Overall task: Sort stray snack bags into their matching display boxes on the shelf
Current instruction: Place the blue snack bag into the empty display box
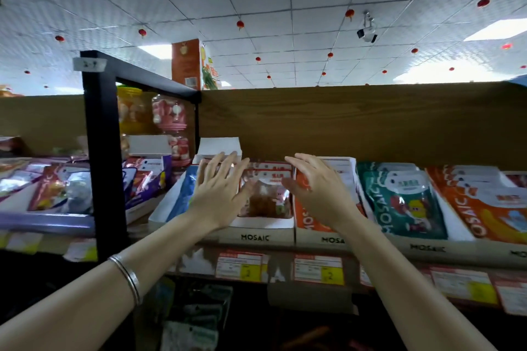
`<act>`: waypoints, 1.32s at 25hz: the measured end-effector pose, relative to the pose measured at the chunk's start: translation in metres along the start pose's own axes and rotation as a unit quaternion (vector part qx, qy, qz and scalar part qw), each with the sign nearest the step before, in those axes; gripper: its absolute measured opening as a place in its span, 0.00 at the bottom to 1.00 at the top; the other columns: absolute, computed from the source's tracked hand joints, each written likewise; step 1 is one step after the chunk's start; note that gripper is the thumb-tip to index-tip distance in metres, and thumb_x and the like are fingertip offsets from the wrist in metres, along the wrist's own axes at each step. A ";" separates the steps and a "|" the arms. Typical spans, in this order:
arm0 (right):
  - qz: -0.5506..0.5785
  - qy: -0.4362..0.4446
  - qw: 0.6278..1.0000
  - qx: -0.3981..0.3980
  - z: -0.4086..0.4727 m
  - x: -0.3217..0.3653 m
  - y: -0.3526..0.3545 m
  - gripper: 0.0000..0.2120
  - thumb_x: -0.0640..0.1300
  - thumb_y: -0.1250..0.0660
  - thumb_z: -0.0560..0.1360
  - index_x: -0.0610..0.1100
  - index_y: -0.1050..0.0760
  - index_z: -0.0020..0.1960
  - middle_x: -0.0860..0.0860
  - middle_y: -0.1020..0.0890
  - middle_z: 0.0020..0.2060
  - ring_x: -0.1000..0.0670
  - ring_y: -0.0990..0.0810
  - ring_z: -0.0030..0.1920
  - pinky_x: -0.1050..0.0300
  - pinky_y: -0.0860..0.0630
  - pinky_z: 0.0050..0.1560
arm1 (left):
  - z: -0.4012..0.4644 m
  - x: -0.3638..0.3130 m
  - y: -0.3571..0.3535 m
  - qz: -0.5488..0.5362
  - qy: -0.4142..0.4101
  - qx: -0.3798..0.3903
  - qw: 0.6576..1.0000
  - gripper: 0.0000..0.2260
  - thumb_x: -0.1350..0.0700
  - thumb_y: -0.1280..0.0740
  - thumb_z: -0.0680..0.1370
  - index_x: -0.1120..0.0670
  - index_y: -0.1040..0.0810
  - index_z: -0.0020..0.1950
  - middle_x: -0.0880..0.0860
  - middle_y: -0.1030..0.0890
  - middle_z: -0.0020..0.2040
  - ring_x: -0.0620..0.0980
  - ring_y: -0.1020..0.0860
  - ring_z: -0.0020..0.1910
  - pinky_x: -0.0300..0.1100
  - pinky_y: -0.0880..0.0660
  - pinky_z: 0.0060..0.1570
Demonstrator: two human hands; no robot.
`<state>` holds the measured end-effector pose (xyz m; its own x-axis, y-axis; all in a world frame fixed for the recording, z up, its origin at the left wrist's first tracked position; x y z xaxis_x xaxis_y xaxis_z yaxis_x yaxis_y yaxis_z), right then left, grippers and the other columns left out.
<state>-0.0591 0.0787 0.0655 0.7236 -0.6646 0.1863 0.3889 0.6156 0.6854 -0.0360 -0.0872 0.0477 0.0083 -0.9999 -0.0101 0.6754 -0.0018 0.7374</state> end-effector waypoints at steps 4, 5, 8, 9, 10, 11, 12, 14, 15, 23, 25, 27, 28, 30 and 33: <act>0.002 -0.012 1.000 0.007 0.008 0.015 -0.021 0.23 0.56 0.44 0.79 0.51 0.38 0.72 0.52 0.34 0.72 0.49 0.40 0.73 0.48 0.43 0.72 | -0.001 0.034 -0.002 -0.010 -0.007 0.006 1.000 0.34 0.33 0.61 0.74 0.46 0.45 0.77 0.47 0.47 0.78 0.49 0.55 0.77 0.48 0.61 0.73; 0.004 -0.012 1.000 0.007 0.011 0.018 -0.024 0.23 0.55 0.43 0.78 0.51 0.37 0.72 0.52 0.33 0.71 0.50 0.38 0.72 0.48 0.40 0.72 | 0.000 0.042 -0.004 -0.016 -0.007 0.015 1.000 0.32 0.35 0.60 0.75 0.46 0.46 0.77 0.47 0.47 0.78 0.49 0.55 0.77 0.48 0.61 0.73; 0.014 -0.017 1.000 0.020 0.019 0.019 -0.029 0.22 0.54 0.41 0.78 0.50 0.35 0.70 0.52 0.30 0.68 0.50 0.33 0.69 0.50 0.35 0.69 | 0.007 0.064 -0.014 -0.038 0.023 0.062 0.997 0.25 0.43 0.50 0.81 0.47 0.49 0.78 0.47 0.51 0.79 0.48 0.58 0.77 0.50 0.61 0.74; 0.024 -0.023 0.999 0.025 0.022 0.017 -0.031 0.22 0.53 0.40 0.78 0.50 0.35 0.70 0.52 0.30 0.68 0.51 0.32 0.68 0.52 0.35 0.68 | 0.009 0.071 -0.018 -0.045 0.040 0.079 0.995 0.26 0.45 0.47 0.82 0.47 0.50 0.78 0.47 0.52 0.79 0.48 0.58 0.77 0.51 0.61 0.74; 0.037 -0.030 0.998 0.029 0.023 0.015 -0.032 0.21 0.52 0.40 0.78 0.49 0.34 0.69 0.52 0.29 0.67 0.51 0.32 0.68 0.54 0.35 0.66 | 0.011 0.076 -0.021 -0.052 0.053 0.097 0.992 0.27 0.45 0.45 0.81 0.47 0.51 0.78 0.47 0.53 0.79 0.49 0.59 0.77 0.52 0.61 0.74; 0.048 -0.036 0.998 0.029 0.024 0.014 -0.033 0.21 0.52 0.39 0.78 0.49 0.34 0.69 0.52 0.29 0.67 0.52 0.31 0.67 0.57 0.35 0.64 | 0.012 0.080 -0.025 -0.059 0.065 0.116 0.989 0.29 0.46 0.43 0.81 0.47 0.52 0.78 0.48 0.55 0.79 0.49 0.60 0.77 0.52 0.61 0.74; 0.054 -0.038 0.998 0.022 0.025 0.013 -0.034 0.20 0.51 0.39 0.78 0.49 0.34 0.69 0.52 0.29 0.67 0.52 0.31 0.66 0.59 0.36 0.63 | 0.014 0.084 -0.030 -0.064 0.072 0.133 0.986 0.31 0.47 0.41 0.80 0.47 0.53 0.78 0.48 0.56 0.79 0.50 0.60 0.77 0.52 0.62 0.74; 0.053 -0.027 0.998 0.003 0.024 0.015 -0.034 0.20 0.50 0.38 0.78 0.49 0.33 0.68 0.52 0.28 0.66 0.54 0.31 0.65 0.63 0.38 0.60 | 0.017 0.089 -0.037 -0.065 0.076 0.157 0.983 0.35 0.49 0.38 0.78 0.48 0.55 0.79 0.50 0.57 0.79 0.51 0.61 0.77 0.53 0.62 0.74; 0.053 -0.019 0.998 -0.004 0.024 0.016 -0.033 0.19 0.49 0.38 0.78 0.48 0.32 0.68 0.52 0.27 0.66 0.54 0.30 0.65 0.64 0.38 0.60 | 0.019 0.091 -0.038 -0.069 0.076 0.162 0.981 0.36 0.49 0.37 0.77 0.48 0.55 0.79 0.50 0.56 0.79 0.52 0.61 0.77 0.54 0.62 0.74; 0.064 0.001 0.998 -0.009 0.022 0.017 -0.036 0.20 0.48 0.38 0.77 0.48 0.33 0.69 0.52 0.28 0.67 0.52 0.31 0.67 0.62 0.39 0.63 | 0.029 0.098 -0.023 -0.012 0.077 0.135 0.988 0.35 0.36 0.31 0.69 0.48 0.35 0.72 0.56 0.38 0.69 0.60 0.45 0.70 0.53 0.48 0.71; 0.063 0.007 0.998 -0.010 0.022 0.019 -0.036 0.20 0.48 0.37 0.77 0.48 0.32 0.68 0.51 0.28 0.66 0.52 0.31 0.67 0.62 0.38 0.63 | 0.029 0.098 -0.020 -0.019 0.067 0.122 0.990 0.32 0.36 0.30 0.68 0.48 0.31 0.68 0.55 0.38 0.68 0.59 0.45 0.69 0.52 0.48 0.70; 0.064 0.009 0.998 -0.013 0.022 0.019 -0.035 0.20 0.47 0.37 0.77 0.47 0.32 0.68 0.51 0.27 0.66 0.52 0.30 0.66 0.63 0.37 0.62 | 0.031 0.097 -0.017 -0.040 0.052 0.104 0.992 0.28 0.37 0.29 0.68 0.49 0.29 0.63 0.54 0.34 0.65 0.57 0.41 0.67 0.52 0.44 0.68; 0.065 0.009 0.998 -0.012 0.022 0.019 -0.035 0.19 0.47 0.37 0.77 0.47 0.32 0.68 0.51 0.27 0.66 0.52 0.30 0.66 0.63 0.37 0.62 | 0.031 0.096 -0.015 -0.053 0.045 0.101 0.992 0.26 0.38 0.28 0.68 0.49 0.28 0.61 0.52 0.31 0.62 0.55 0.38 0.65 0.52 0.41 0.66; 0.068 0.009 0.998 -0.010 0.021 0.020 -0.033 0.19 0.47 0.37 0.77 0.47 0.32 0.68 0.51 0.27 0.66 0.52 0.30 0.66 0.64 0.38 0.61 | 0.032 0.096 -0.011 -0.095 0.036 0.095 0.990 0.23 0.38 0.27 0.68 0.48 0.26 0.56 0.49 0.25 0.55 0.53 0.29 0.59 0.51 0.31 0.60; 0.071 0.012 0.997 -0.010 0.020 0.022 -0.032 0.19 0.47 0.37 0.77 0.47 0.32 0.68 0.51 0.27 0.66 0.52 0.30 0.66 0.64 0.38 0.61 | 0.031 0.095 -0.004 -0.150 0.029 0.076 0.985 0.19 0.41 0.26 0.68 0.48 0.22 0.54 0.49 0.19 0.52 0.47 0.22 0.48 0.50 0.22 0.48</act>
<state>-0.0674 0.0359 0.0620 0.7858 -0.5598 0.2630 0.2923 0.7108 0.6398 -0.0602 -0.1827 0.0647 -0.1297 -0.9514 -0.2794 0.5350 -0.3044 0.7881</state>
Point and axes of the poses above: each hand's wrist, its own z-axis towards the middle knuckle, its own y-axis out of the back of the hand, x = y × z, the point moved 9 cm from there along z, towards the middle knuckle
